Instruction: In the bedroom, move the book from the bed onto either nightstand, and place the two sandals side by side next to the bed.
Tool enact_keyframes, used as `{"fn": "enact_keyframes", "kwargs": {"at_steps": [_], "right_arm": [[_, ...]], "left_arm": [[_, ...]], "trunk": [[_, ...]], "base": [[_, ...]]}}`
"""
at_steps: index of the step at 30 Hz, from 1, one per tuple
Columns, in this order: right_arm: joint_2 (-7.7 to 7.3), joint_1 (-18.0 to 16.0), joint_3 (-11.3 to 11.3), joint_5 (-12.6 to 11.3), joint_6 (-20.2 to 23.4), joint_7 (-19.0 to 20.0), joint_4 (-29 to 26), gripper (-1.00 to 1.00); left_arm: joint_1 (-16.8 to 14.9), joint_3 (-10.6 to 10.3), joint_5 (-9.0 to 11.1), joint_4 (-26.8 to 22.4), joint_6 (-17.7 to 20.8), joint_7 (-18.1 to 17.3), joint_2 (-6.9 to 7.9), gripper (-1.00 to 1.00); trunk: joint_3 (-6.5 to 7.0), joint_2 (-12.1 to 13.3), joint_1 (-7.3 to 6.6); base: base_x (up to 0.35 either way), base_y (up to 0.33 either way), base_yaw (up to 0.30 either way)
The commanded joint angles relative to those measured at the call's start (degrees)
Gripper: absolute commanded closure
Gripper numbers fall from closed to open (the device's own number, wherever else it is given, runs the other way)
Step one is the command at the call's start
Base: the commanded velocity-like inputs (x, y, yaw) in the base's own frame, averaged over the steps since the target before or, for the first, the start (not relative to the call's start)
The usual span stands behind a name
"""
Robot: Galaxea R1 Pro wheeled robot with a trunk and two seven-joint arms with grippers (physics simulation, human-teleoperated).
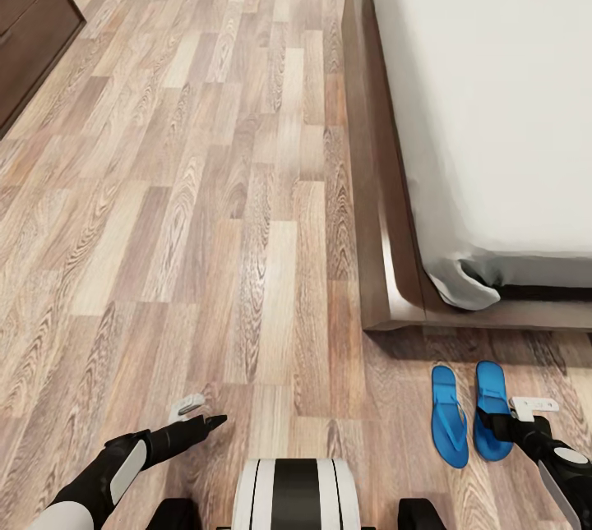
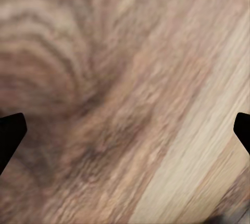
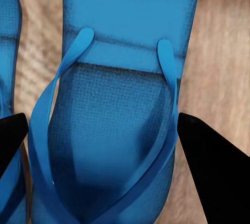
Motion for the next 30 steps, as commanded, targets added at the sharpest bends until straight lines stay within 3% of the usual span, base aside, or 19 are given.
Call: {"fn": "enact_keyframes", "kwargs": {"at_steps": [1, 5, 15, 23, 30], "right_arm": [[0.02, 0.0, -0.2, -0.3, 0.3, 0.4, -0.1, 1.0], [0.02, 0.0, -0.2, -0.3, 0.3, 0.4, -0.1, 1.0], [0.02, 0.0, -0.2, -0.3, 0.3, 0.4, -0.1, 1.0], [0.02, 0.0, -0.2, -0.3, 0.3, 0.4, -0.1, 1.0], [0.02, 0.0, -0.2, -0.3, 0.3, 0.4, -0.1, 1.0]], "left_arm": [[0.0, 0.1, 0.4, 0.0, 0.5, -0.1, -0.01, -1.0], [0.0, 0.1, 0.4, 0.0, 0.5, -0.1, -0.01, -1.0], [0.0, 0.1, 0.4, 0.0, 0.5, -0.1, -0.01, -1.0], [0.0, 0.1, 0.4, 0.0, 0.5, -0.1, -0.01, -1.0], [0.0, 0.1, 0.4, 0.0, 0.5, -0.1, -0.01, -1.0]], "trunk": [[-0.03, 0.0, -0.01], [-0.03, 0.0, -0.01], [-2.24, -0.1, 0.25], [-2.24, -0.1, 0.25], [-3.57, -0.2, 0.4]], "base": [[0.001, 0.001, 0.0], [0.0, 0.0, 0.0], [0.0, 0.0, 0.0], [0.0, 0.0, 0.0], [0.0, 0.0, 0.0]]}}
